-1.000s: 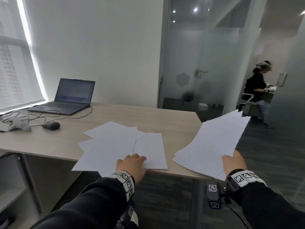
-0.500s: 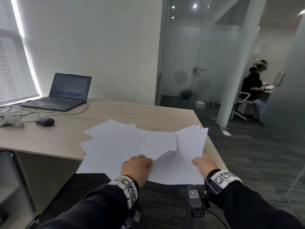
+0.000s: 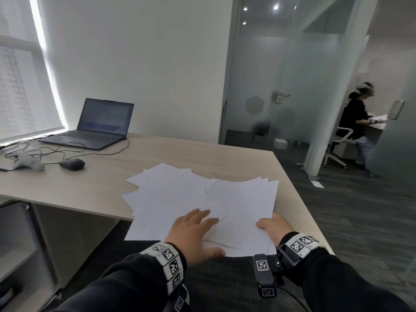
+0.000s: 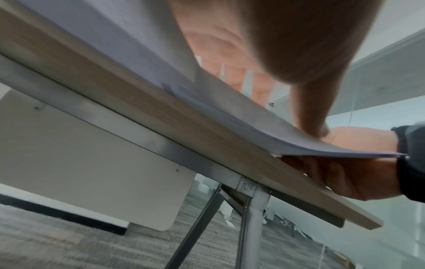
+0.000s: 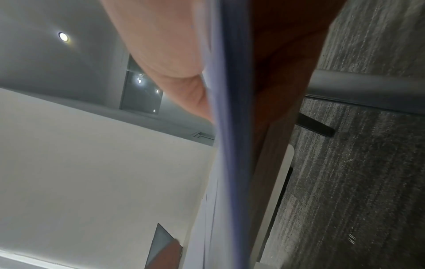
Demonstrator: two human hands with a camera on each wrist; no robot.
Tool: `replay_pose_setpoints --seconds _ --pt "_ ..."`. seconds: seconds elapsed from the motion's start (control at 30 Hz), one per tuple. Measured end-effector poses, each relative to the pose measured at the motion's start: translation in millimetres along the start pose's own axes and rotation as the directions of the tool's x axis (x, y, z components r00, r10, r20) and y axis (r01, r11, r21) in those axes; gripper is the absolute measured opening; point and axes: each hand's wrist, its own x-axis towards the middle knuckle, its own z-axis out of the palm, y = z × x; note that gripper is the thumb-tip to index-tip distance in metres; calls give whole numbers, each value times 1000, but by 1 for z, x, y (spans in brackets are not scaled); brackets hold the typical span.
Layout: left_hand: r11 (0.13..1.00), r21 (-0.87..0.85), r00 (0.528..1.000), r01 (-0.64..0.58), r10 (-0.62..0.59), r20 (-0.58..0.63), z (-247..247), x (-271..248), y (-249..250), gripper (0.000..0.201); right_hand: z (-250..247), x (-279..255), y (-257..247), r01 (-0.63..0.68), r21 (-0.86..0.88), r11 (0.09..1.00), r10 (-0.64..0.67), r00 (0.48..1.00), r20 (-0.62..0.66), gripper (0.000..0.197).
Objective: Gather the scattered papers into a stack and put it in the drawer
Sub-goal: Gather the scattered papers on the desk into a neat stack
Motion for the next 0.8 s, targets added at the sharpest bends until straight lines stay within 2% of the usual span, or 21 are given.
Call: replay_pose_setpoints --seconds 0.1,0.2,0.27,0.33,0.4,0.47,0.6,0.7,0.8 --pt "976 86 968 199 -209 137 -10 -4 -18 117 -1 -3 -4 -26 -70 997 25 1000 -16 10" --pt "947 161 932 276 -305 194 -18 -8 -36 121 0 -4 -6 -16 -100 995 14 1000 -16 5" --pt "951 194 939 242 -280 201 -25 -11 -42 106 0 -5 -7 -14 -102 995 12 1000 -20 8" --pt "963 183 946 198 -236 222 -33 -13 -44 77 0 -4 -7 -19 -111 994 15 999 -30 13" --pt "973 100 947 209 -227 229 -42 -12 -43 45 0 -4 -7 -25 -117 993 20 999 -43 15" --pt "967 -17 950 256 -249 187 -49 -11 -43 23 0 -4 -8 -33 -124 992 27 998 -52 14" --pt "940 -143 949 310 -315 -16 -56 -11 -50 31 -2 -7 -10 -43 -136 990 37 998 -44 16" --pt "896 -300 911 328 -384 -150 -58 -10 -54 29 -3 -9 -12 -50 -128 991 46 998 -34 10" --pt "871 -402 883 282 -399 -245 -64 -9 -49 25 -3 -8 -11 -44 -124 991 43 999 -13 10"
